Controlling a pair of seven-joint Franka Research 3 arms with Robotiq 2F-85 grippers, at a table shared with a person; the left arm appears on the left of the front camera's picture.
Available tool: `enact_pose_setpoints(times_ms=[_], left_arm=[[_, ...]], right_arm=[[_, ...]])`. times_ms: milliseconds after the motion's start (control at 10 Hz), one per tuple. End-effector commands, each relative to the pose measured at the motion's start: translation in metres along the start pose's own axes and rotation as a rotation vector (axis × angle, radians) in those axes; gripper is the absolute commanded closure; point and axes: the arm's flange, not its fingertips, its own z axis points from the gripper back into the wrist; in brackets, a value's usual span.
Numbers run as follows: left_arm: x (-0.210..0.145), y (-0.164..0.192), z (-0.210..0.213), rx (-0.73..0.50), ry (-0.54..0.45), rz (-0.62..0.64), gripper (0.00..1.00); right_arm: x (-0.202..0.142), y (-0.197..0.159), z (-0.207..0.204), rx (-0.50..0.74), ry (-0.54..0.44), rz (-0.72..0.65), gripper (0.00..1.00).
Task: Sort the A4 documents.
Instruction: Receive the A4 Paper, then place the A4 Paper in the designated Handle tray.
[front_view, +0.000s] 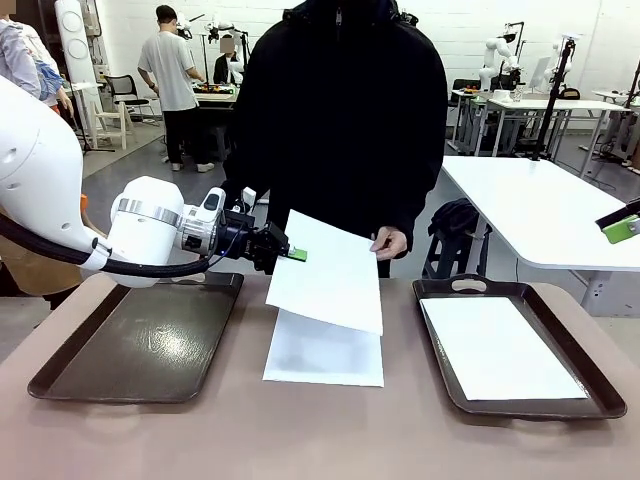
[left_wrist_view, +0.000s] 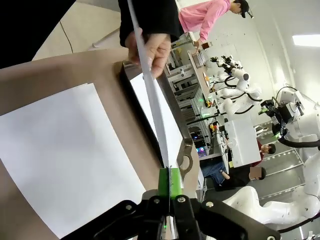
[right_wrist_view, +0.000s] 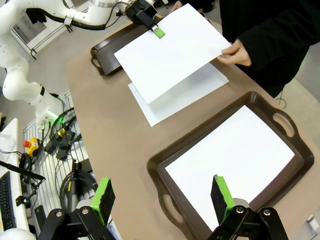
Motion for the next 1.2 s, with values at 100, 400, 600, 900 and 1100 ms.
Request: enact_pose_setpoints(times_ms=[100, 400, 600, 900, 1100], left_arm=[[-0.0002, 0.0008, -0.0001, 0.001, 0.0, 0.001, 1.0], [-0.0002, 0.0008, -0.0001, 0.001, 0.0, 0.001, 1.0], [-0.0002, 0.0008, -0.0001, 0.001, 0.0, 0.001, 1.0], [-0.0002, 0.0008, -0.0001, 0.001, 0.0, 0.001, 1.0], [-0.0002, 0.0008, -0.0001, 0.001, 0.0, 0.001, 1.0]], right_arm=[[-0.0004, -0.0002, -0.0003, -0.002, -0.001, 0.0, 0.0], [-0.0004, -0.0002, -0.0003, -0.002, -0.001, 0.0, 0.0], [-0.0004, -0.0002, -0.0003, -0.002, -0.001, 0.0, 0.0], [-0.0004, -0.0002, -0.0003, -0.002, -0.001, 0.0, 0.0], [-0.0004, -0.0002, -0.0003, -0.002, -0.001, 0.0, 0.0]])
